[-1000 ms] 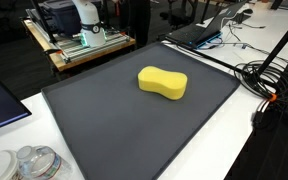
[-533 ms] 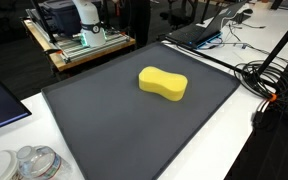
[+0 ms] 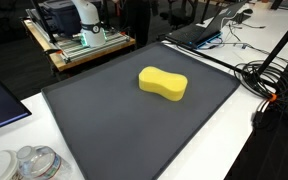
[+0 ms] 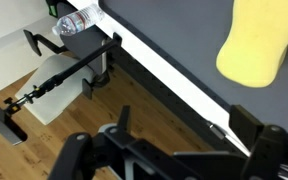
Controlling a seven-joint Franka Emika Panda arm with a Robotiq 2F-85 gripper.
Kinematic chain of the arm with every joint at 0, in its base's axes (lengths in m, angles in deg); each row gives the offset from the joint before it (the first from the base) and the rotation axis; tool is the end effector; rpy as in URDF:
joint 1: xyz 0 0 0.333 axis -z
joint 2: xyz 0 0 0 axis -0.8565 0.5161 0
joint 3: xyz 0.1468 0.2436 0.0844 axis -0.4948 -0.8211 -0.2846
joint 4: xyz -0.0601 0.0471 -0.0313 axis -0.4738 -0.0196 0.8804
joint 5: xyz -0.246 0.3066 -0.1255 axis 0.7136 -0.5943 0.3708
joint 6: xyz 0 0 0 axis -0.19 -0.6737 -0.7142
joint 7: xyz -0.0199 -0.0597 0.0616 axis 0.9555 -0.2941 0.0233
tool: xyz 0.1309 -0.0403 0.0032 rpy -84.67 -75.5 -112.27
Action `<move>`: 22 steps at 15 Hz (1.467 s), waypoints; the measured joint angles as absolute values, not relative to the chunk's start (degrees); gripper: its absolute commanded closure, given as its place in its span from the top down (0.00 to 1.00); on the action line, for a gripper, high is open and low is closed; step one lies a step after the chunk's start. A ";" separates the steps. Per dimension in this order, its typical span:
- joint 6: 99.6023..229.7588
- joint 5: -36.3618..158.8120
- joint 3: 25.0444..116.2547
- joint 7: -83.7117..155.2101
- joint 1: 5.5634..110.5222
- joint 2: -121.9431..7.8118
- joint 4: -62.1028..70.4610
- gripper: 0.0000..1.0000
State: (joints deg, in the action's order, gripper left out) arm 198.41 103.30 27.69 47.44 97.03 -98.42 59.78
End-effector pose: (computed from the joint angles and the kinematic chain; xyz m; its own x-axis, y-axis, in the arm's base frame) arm 0.4919 0.0404 0.3801 0.7051 0.5757 0.4140 0.2319 -0.7389 0.6326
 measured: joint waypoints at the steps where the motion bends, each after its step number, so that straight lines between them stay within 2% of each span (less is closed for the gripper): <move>1: 196.18 102.03 28.88 44.57 94.95 -97.04 59.46 1.00; 5: 188.38 94.85 32.87 32.09 88.23 -92.45 56.95 1.00; 10: 176.73 93.11 46.86 23.77 71.37 -86.66 51.88 1.00; 13: 170.81 89.01 52.24 18.69 64.37 -83.49 48.63 1.00; 22: 161.25 77.35 57.77 8.09 56.83 -71.75 38.69 1.00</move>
State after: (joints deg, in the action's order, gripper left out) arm 161.25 77.35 57.77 8.09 56.83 -71.75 38.69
